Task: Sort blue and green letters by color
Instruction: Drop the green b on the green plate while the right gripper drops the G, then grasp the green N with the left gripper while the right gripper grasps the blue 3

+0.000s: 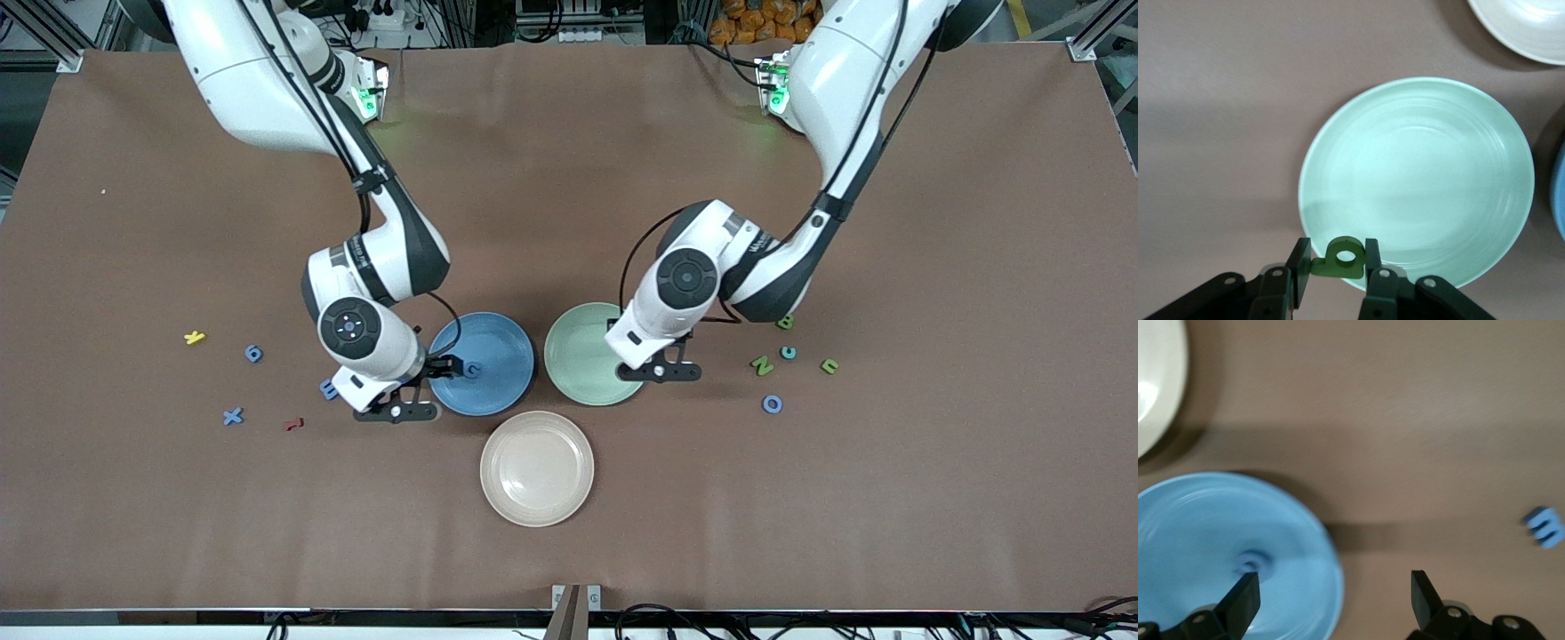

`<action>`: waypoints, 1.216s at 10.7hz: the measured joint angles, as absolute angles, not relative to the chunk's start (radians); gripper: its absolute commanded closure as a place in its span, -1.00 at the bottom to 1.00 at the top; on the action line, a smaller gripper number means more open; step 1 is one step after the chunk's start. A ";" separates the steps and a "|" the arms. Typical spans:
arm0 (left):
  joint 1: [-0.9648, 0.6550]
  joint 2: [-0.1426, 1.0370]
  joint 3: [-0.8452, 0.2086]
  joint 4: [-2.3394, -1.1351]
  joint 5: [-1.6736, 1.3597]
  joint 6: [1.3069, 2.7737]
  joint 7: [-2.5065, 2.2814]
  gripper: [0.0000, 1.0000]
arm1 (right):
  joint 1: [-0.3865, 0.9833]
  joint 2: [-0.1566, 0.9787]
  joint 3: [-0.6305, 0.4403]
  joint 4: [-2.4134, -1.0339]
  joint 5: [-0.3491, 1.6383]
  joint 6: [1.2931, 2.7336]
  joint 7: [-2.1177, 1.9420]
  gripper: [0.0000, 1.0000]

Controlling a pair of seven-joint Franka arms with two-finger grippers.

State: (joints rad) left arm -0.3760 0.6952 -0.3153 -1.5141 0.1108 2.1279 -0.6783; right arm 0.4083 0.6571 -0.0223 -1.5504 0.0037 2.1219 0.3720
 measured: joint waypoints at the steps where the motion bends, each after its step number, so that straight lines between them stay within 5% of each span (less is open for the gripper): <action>1: -0.390 0.710 -0.315 -1.510 0.111 2.146 -0.706 0.28 | 0.388 0.657 -0.022 -1.546 -0.015 2.122 0.360 -1.00; 2: -0.397 0.723 -0.315 -1.507 0.111 2.161 -0.720 -0.82 | 0.371 0.657 -0.022 -1.540 -0.024 2.122 0.334 -1.00; 3: -0.406 0.732 -0.314 -1.504 0.111 2.167 -0.730 -1.00 | 0.352 0.657 -0.023 -1.537 -0.026 2.122 0.292 -1.00; 9: -0.406 0.719 -0.300 -1.472 0.111 2.157 -0.749 -1.00 | 0.230 0.676 -0.024 -1.540 -0.026 2.168 -0.026 -1.00; 13: -0.210 0.632 -0.290 -1.479 0.112 1.976 -0.364 -1.00 | 0.192 0.714 -0.024 -1.540 -0.026 2.201 -0.238 -1.00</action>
State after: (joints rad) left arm -0.2095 0.6316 -0.2901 -1.4790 0.1125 1.9758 -0.3637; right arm 0.1924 0.7140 -0.0239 -1.5398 -0.0259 2.2011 -0.2380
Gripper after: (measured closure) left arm 0.000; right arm 0.000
